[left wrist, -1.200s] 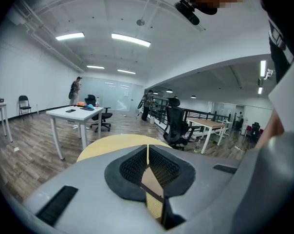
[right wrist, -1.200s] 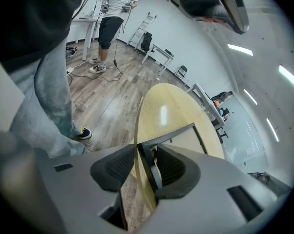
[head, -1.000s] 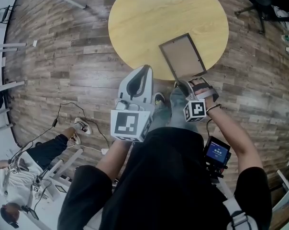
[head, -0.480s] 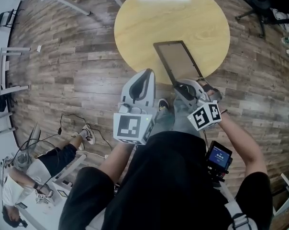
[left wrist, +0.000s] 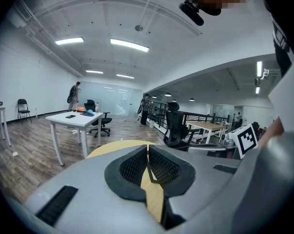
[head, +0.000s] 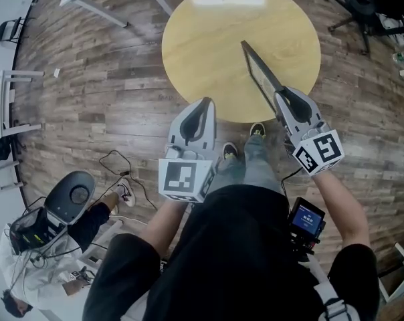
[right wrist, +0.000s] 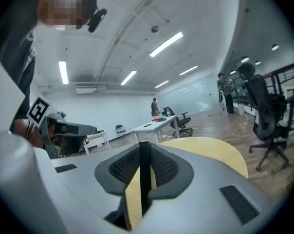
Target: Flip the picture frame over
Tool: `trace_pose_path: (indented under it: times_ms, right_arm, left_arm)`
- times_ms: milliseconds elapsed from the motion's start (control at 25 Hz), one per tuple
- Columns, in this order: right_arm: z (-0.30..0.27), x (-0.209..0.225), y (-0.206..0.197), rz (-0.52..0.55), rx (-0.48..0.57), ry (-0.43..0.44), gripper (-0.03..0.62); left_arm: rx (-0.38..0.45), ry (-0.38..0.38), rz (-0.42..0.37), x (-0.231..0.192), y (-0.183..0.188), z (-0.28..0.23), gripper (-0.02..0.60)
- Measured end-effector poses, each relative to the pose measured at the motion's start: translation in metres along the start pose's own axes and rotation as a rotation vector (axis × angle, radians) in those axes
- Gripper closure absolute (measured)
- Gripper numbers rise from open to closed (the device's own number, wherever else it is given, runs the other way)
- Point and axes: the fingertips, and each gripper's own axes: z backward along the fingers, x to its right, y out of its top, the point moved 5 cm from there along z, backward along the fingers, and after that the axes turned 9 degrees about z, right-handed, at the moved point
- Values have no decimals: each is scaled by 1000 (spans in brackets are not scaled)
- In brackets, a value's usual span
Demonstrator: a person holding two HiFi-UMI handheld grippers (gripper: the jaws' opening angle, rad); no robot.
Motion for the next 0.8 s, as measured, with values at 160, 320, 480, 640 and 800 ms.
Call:
trace_pose_path:
  times_ms: [160,320,480,640,800]
  right_arm:
    - [15,31,-13,-149,0,-106,519]
    - [26,49,-31,-295,-24,-186,520]
    - [34,61,-58,-468,-61,-254,522]
    - [44,53,-94,-599,-120,-279,522]
    - [53,48,-130,-750,-174,-279,520]
  left_arm:
    - [-6,-10,-11,5,-1,-3,552]
    - [-6,-16,-17,7,-1,-5,552]
    - [-10,-22,-21,10,1,-10,552]
    - [-16,-26,-25,13,-2,-5,552]
    - [-32,-23,-24,21,-5,-8,552]
